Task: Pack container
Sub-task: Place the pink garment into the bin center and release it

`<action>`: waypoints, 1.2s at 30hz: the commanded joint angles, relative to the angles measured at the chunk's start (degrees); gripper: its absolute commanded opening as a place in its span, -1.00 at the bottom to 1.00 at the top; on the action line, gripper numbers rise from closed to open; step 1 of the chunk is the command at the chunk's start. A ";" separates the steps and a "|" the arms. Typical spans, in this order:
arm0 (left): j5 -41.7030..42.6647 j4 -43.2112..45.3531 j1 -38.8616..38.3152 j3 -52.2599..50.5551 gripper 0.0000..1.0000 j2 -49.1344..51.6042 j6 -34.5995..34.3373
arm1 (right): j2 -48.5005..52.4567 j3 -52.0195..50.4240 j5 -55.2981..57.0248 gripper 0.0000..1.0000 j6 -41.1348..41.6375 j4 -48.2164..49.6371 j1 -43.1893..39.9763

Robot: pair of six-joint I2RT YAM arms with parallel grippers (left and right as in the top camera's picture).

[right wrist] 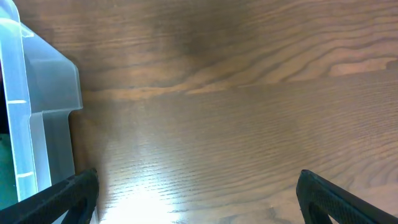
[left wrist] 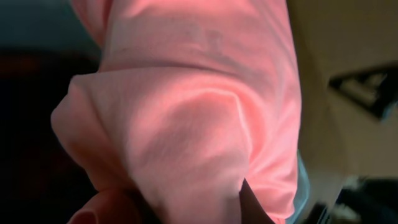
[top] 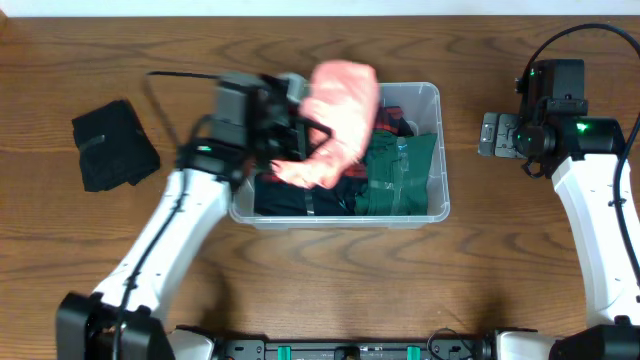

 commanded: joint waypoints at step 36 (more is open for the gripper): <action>-26.45 -8.50 -6.36 0.94 -0.88 -6.60 1.64 | 0.09 -0.13 -0.28 0.98 0.00 -0.13 -0.24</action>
